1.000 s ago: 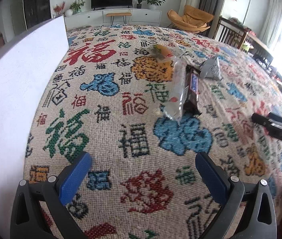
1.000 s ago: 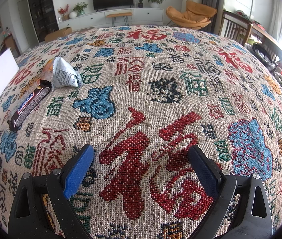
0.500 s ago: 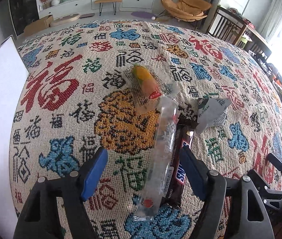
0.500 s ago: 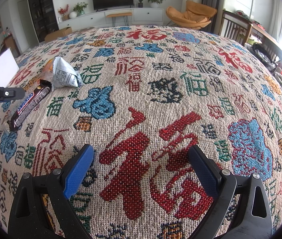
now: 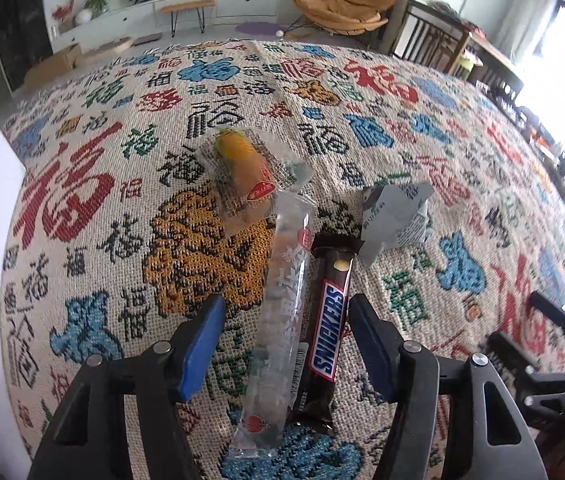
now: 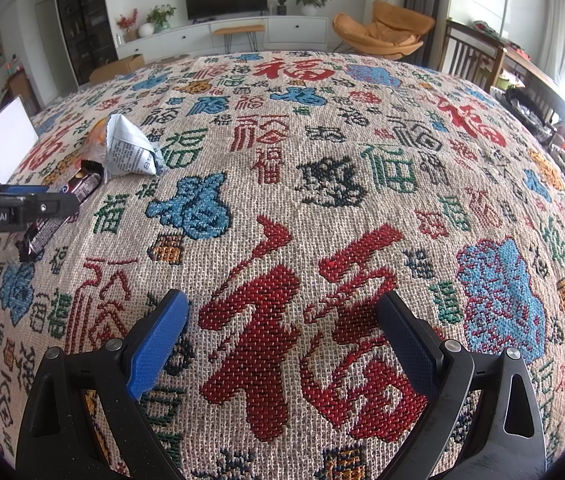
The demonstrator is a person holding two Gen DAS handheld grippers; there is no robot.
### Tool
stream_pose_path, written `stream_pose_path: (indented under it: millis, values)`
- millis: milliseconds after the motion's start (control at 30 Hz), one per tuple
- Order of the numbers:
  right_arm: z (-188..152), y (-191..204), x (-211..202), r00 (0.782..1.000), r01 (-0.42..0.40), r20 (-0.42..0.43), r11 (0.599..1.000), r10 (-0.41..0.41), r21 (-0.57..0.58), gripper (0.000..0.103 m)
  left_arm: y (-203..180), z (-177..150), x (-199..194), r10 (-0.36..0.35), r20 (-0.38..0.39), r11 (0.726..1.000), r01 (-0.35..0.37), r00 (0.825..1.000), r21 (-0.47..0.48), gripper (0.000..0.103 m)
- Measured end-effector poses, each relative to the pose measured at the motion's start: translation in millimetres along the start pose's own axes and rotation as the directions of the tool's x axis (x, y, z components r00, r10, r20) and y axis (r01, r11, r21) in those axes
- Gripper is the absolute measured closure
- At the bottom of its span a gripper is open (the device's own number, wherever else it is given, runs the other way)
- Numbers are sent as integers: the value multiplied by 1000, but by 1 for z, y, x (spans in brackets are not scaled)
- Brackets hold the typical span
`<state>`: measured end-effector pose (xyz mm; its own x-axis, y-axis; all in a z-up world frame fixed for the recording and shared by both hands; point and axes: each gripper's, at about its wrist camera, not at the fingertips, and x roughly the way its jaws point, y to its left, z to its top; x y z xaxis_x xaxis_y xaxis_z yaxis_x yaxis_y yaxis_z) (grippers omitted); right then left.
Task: Organize snacks
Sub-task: 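Grasp the clear stick packet with the left gripper and lift it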
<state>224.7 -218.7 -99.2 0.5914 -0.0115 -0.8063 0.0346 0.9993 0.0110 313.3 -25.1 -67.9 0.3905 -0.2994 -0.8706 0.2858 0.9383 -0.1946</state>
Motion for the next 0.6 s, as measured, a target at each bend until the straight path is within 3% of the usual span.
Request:
stream_pose_path:
  millis: [67, 200, 400, 500, 600]
  values:
    - [0, 0, 0, 1000, 0, 0, 1000, 0, 0, 5, 12, -3, -8, -36, 37, 997, 38, 999, -70, 39]
    - [0, 0, 0, 1000, 0, 0, 1000, 0, 0, 5, 23, -8, -13, 47, 68, 995, -40, 997, -96, 39]
    - [0, 0, 0, 1000, 0, 0, 1000, 0, 0, 5, 10, -8, -7, 62, 63, 997, -65, 996, 44, 38]
    - [0, 0, 0, 1000, 0, 0, 1000, 0, 0, 5, -6, -10, 3, 145, 43, 976, -150, 988, 159, 40]
    - [0, 0, 0, 1000, 0, 0, 1000, 0, 0, 5, -7, -6, 4, 146, 27, 978, -149, 989, 145, 40]
